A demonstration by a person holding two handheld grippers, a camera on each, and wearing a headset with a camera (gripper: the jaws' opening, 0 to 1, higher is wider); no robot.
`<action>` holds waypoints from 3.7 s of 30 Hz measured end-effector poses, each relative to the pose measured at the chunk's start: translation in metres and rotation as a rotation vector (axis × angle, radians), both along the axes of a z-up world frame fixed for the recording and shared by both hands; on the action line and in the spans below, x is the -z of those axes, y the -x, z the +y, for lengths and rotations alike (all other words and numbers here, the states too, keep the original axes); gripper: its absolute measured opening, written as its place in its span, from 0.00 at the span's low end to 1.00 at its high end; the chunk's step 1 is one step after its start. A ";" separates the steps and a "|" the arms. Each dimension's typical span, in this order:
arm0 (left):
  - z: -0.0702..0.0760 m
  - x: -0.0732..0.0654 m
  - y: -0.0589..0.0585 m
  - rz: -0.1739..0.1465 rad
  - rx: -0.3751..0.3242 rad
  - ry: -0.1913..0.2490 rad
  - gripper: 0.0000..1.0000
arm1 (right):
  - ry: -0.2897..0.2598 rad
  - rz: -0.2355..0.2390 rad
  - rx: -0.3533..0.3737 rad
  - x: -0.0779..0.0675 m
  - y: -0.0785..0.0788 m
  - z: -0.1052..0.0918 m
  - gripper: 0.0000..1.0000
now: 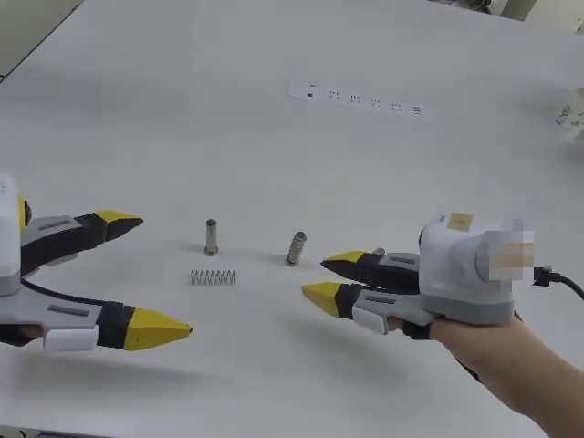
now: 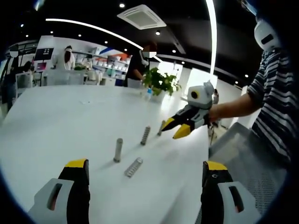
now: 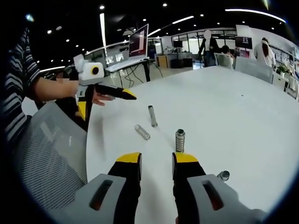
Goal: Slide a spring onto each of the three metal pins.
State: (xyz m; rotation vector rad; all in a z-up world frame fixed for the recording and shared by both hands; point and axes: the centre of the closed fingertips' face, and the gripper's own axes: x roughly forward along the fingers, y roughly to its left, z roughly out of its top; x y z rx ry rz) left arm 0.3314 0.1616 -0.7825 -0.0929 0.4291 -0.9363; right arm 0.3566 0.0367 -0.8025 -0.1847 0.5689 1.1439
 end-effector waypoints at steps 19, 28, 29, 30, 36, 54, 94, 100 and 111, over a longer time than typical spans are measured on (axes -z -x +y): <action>-0.002 -0.001 0.002 -0.003 0.008 0.002 0.98 | 0.127 -0.111 -0.248 -0.008 0.000 0.054 0.24; 0.000 0.001 0.004 0.002 0.005 0.002 0.98 | 0.191 -0.155 -0.370 -0.001 0.004 0.079 0.23; 0.001 0.002 0.004 0.003 0.004 0.001 0.98 | 0.198 -0.155 -0.378 0.000 0.004 0.081 0.22; 0.001 0.002 0.005 0.004 0.003 0.001 0.98 | 0.210 -0.166 -0.393 0.001 0.004 0.083 0.22; 0.002 0.002 0.005 0.004 -0.002 0.001 0.98 | 0.269 -0.173 -0.459 0.012 0.003 0.089 0.20; 0.003 0.003 0.004 0.004 -0.001 0.003 0.97 | 0.378 -0.163 -0.554 0.047 0.002 0.099 0.16; -0.010 0.003 0.005 0.009 0.033 0.002 0.93 | 0.363 -0.206 -0.492 0.024 -0.003 0.071 0.08; -0.016 0.001 0.006 0.006 0.055 0.004 0.92 | 0.360 -0.209 -0.475 0.015 -0.002 0.060 0.08; -0.025 0.003 0.014 0.029 0.111 0.006 0.82 | 0.363 -0.214 -0.482 0.004 0.010 0.040 0.08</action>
